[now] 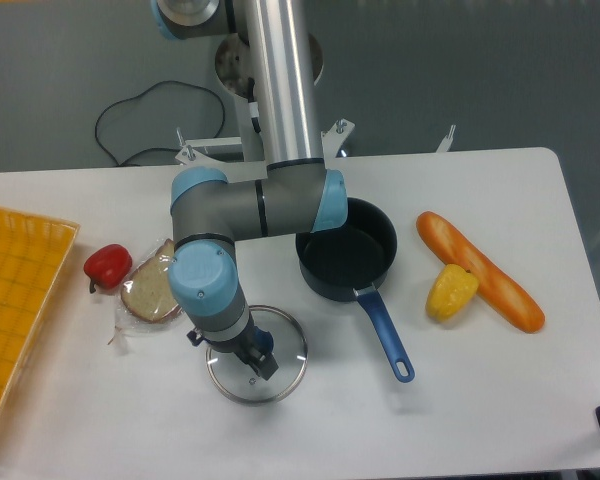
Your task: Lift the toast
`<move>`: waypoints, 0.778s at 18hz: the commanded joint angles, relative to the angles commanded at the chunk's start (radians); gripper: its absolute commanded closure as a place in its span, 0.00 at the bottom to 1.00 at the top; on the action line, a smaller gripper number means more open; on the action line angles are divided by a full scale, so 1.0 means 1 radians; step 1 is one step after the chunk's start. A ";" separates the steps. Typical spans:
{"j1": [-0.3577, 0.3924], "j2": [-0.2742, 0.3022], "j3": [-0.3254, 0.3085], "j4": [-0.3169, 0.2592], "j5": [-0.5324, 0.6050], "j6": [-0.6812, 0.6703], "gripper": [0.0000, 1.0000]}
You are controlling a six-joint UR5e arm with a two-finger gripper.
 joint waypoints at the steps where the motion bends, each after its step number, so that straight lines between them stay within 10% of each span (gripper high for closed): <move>1: -0.002 0.003 0.000 -0.002 -0.002 0.000 0.00; 14: -0.020 0.006 0.028 0.000 -0.061 -0.035 0.00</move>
